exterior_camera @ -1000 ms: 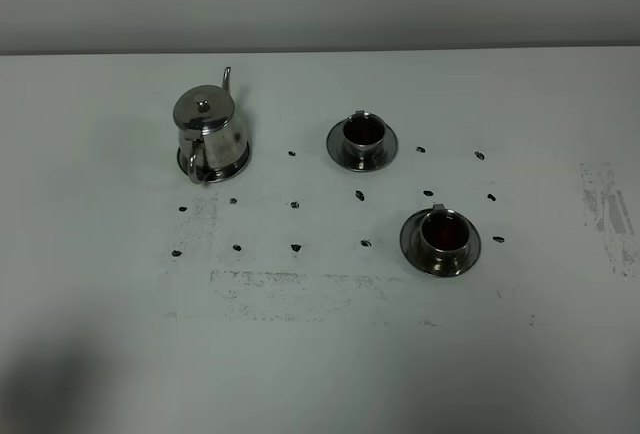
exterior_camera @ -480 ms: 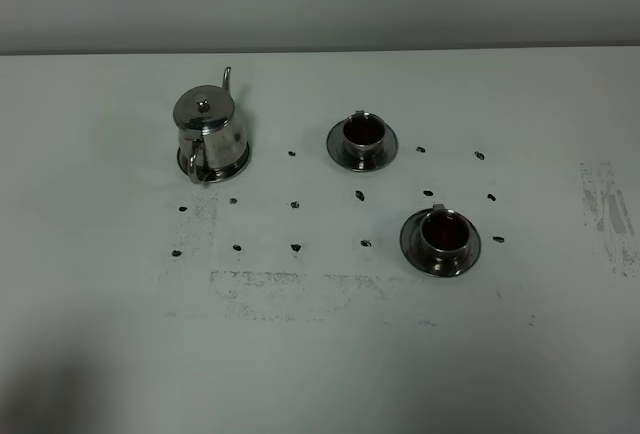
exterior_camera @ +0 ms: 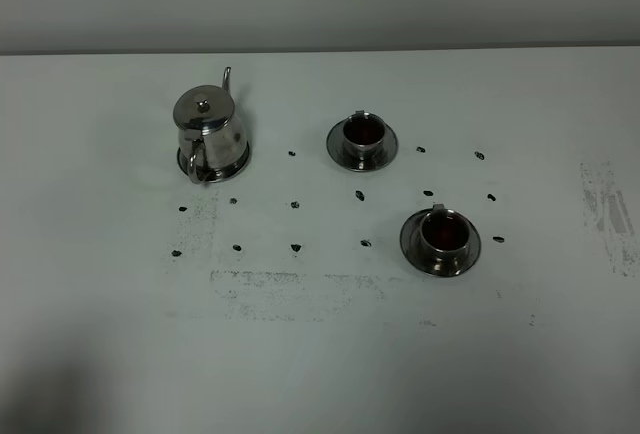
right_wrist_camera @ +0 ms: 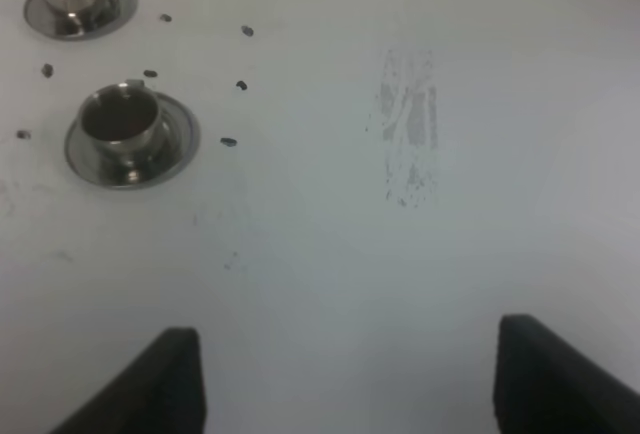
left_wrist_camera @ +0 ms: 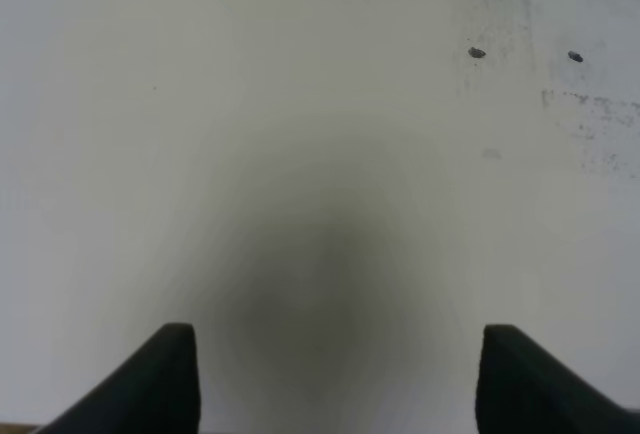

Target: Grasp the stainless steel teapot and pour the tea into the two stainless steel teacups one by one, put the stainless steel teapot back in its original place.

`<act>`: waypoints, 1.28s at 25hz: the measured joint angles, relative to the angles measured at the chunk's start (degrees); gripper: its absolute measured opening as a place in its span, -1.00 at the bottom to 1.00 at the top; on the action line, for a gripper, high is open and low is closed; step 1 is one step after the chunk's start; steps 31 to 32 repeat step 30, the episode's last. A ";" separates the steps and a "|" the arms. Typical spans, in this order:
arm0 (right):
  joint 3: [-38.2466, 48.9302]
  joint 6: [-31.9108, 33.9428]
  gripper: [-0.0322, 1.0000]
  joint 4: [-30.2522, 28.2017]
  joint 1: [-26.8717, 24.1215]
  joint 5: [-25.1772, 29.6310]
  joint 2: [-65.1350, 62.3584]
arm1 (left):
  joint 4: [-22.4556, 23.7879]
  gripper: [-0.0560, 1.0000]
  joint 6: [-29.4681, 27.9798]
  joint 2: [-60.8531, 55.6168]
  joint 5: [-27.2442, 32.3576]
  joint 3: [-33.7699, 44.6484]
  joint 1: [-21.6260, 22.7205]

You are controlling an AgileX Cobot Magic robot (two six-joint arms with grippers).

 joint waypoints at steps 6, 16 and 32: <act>0.00 0.00 0.20 0.00 0.00 0.00 0.00 | 0.00 0.18 -0.11 0.00 0.00 0.00 0.00; 0.00 0.05 0.20 0.00 0.00 0.00 0.00 | 0.00 0.18 -0.15 -0.63 0.00 0.00 0.00; 0.00 0.00 0.20 0.00 0.00 0.00 0.00 | 0.00 0.18 -0.15 -7.66 -0.01 0.00 -0.03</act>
